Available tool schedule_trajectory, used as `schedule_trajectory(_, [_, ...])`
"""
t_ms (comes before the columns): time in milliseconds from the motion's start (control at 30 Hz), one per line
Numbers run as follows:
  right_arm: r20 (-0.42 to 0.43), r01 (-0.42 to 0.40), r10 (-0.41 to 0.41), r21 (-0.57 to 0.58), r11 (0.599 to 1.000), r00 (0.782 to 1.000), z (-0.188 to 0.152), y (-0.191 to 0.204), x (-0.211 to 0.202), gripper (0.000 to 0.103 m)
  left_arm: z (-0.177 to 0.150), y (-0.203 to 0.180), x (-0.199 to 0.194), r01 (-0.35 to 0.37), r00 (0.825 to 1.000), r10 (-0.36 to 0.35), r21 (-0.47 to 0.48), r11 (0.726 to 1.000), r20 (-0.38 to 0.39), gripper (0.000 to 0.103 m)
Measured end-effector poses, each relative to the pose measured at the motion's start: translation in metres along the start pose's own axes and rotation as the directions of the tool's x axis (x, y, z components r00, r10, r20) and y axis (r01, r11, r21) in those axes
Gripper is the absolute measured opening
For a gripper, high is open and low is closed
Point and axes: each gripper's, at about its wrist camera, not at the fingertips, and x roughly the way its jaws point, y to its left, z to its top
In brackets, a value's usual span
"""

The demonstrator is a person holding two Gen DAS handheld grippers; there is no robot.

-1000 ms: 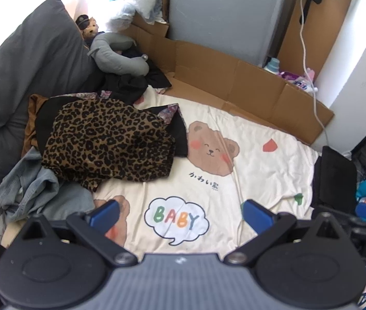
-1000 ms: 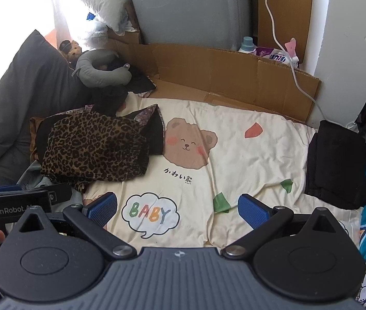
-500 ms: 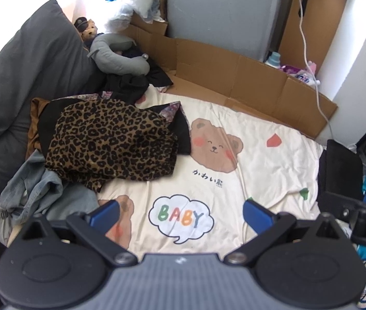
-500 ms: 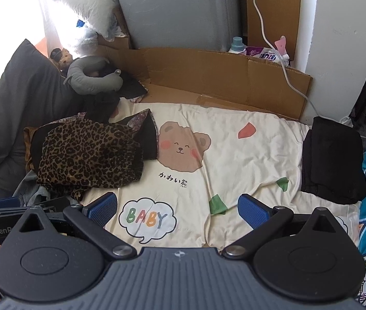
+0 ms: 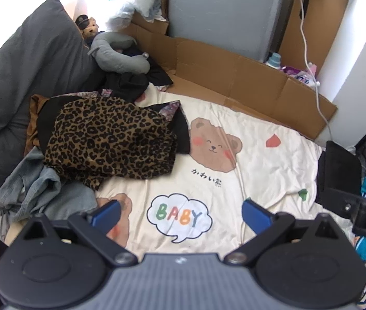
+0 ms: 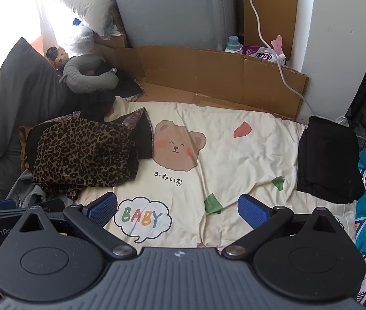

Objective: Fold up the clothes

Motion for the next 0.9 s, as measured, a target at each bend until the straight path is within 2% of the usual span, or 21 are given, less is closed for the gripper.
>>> schedule_trajectory(433, [-0.004, -0.010, 0.010, -0.009, 1.000, 1.000, -0.0002, 0.0032, -0.0004, 0.102, -0.0013, 0.0022, -0.0010, -0.003, 1.000, 0.003, -0.001, 1.000, 0.004, 0.101])
schedule_trajectory(900, [-0.012, 0.015, -0.015, -0.031, 0.999, 1.000, -0.0035, 0.0013, 0.0005, 0.102, 0.0002, 0.0018, -0.0059, 0.015, 1.000, -0.014, -0.030, 0.999, 0.023, 0.101])
